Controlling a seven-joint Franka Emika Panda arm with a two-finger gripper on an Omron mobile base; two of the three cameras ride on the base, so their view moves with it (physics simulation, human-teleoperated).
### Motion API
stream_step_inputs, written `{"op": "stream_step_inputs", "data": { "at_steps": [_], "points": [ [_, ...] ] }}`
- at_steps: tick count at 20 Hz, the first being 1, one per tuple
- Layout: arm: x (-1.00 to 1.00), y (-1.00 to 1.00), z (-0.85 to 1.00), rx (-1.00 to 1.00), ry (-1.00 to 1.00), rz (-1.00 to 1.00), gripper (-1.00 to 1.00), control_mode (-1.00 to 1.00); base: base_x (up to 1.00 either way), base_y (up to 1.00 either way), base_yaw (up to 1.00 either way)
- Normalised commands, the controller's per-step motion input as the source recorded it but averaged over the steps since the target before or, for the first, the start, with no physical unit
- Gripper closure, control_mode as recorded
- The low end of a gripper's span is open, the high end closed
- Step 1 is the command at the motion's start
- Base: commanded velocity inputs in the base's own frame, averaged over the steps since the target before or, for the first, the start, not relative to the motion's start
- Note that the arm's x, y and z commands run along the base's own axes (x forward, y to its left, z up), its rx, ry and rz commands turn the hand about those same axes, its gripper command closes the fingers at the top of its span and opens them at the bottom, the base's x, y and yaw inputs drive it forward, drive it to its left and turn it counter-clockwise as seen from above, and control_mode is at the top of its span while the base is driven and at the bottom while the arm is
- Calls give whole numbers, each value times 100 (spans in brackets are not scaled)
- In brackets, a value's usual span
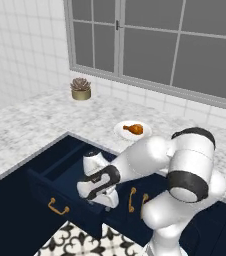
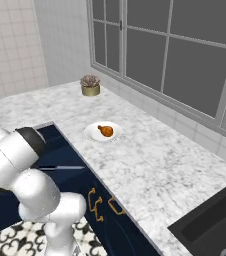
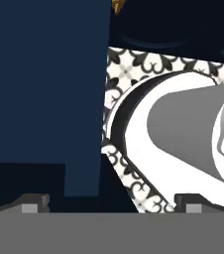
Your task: Pick up the knife from the drawer and place it on the cutting board. Then place the meat from the plate to the cutting board.
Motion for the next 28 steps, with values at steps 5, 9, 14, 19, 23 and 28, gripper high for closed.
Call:
{"op": "stream_step_inputs", "data": {
  "at_steps": [5, 9, 14, 19, 23, 28],
  "points": [
    [34, 10, 98, 0, -3, -3, -100, -100, 0, 0, 0],
    [100, 17, 33, 0, 7, -15, -100, -100, 0, 0, 0],
    [96, 34, 19, -1, 3, -15, -100, -100, 0, 0, 0],
    [72, 18, -7, -3, 3, -7, -100, -100, 0, 0, 0],
    [53, 5, -23, 0, 6, 0, -100, -100, 0, 0, 0],
    [10, 0, -55, 0, 3, 0, -100, -100, 0, 0, 0]
  ]
}}
